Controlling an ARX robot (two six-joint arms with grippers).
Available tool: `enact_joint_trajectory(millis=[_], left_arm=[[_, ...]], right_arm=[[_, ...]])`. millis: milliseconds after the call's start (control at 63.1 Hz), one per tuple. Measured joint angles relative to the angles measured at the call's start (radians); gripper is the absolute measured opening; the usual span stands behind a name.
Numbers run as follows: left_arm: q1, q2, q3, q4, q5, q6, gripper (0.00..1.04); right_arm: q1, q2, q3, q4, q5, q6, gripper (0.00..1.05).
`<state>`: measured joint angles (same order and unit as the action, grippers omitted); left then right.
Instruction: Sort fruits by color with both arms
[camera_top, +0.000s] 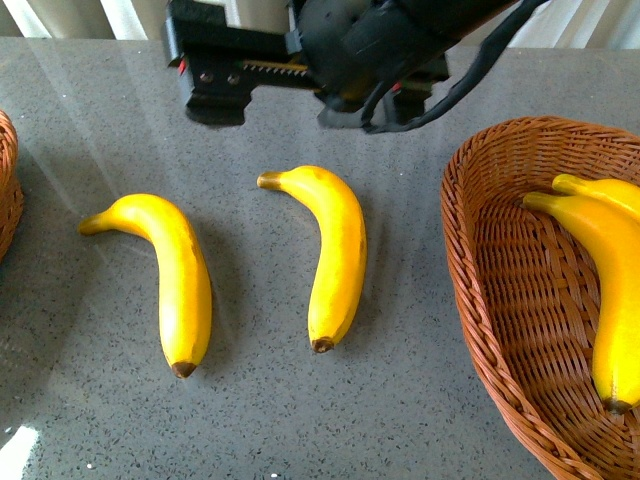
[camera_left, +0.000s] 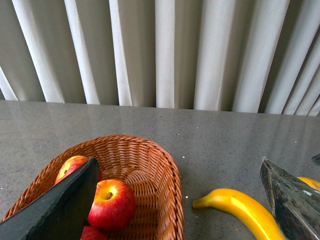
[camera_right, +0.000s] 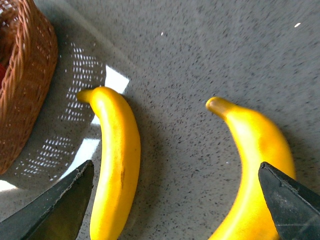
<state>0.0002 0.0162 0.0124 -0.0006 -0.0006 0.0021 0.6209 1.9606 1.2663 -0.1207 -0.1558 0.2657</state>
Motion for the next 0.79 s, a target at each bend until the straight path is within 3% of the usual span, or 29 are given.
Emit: enact_joint_trajectory(millis=[444,792], left_arm=[[0.0,0.0,0.0,0.0,0.0,0.0,0.96],[0.0,0.0,0.0,0.0,0.0,0.0,0.96]], right_arm=[[0.11,0.233,0.206,-0.067,-0.027,0.035,0.96],[0.133,0.32,0.276,-0.099,-0.039,0.035,0.96]])
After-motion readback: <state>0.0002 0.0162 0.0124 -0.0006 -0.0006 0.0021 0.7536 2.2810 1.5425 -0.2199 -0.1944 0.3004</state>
